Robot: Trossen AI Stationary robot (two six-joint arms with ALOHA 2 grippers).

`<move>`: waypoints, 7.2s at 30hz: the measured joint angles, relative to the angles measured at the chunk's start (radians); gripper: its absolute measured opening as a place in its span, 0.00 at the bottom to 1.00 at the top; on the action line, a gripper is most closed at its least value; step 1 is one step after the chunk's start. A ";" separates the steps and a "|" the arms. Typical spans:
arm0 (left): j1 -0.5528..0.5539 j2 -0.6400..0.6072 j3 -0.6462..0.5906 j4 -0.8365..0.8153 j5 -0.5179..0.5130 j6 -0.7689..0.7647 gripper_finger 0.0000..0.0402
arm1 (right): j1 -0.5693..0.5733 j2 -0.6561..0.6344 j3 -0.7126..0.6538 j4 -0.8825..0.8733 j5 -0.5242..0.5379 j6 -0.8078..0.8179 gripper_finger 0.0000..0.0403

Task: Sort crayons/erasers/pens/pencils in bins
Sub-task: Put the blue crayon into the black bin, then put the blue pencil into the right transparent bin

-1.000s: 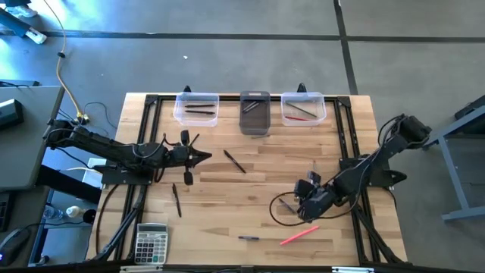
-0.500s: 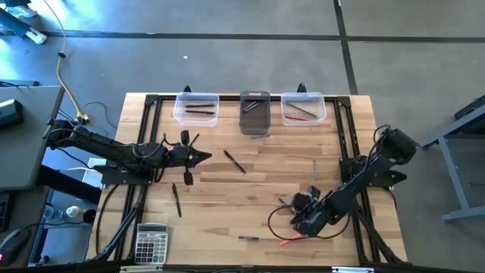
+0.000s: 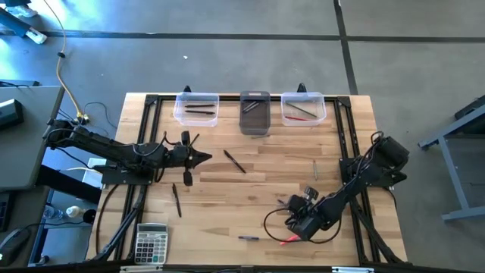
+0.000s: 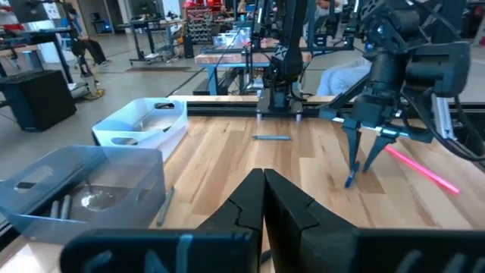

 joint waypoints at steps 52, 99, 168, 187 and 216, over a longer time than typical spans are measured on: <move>0.000 0.000 0.000 0.000 0.063 -0.031 0.00 | -1.222 0.273 0.644 -0.006 -0.247 -1.284 0.03; 0.015 0.000 0.109 -0.432 -0.031 -0.157 0.00 | -1.048 -0.191 -0.003 0.833 -0.443 -1.331 0.01; 0.736 0.706 0.452 -1.138 0.298 -0.132 0.19 | -0.718 -0.749 -0.443 1.050 -0.208 -1.385 0.00; 0.523 0.701 0.447 -1.170 0.267 -0.076 0.05 | -0.718 -0.749 -0.442 1.050 -0.210 -1.384 0.00; 0.139 0.653 0.538 -0.973 0.425 -0.284 0.04 | -0.504 -0.497 -0.441 1.062 -0.224 -1.022 0.01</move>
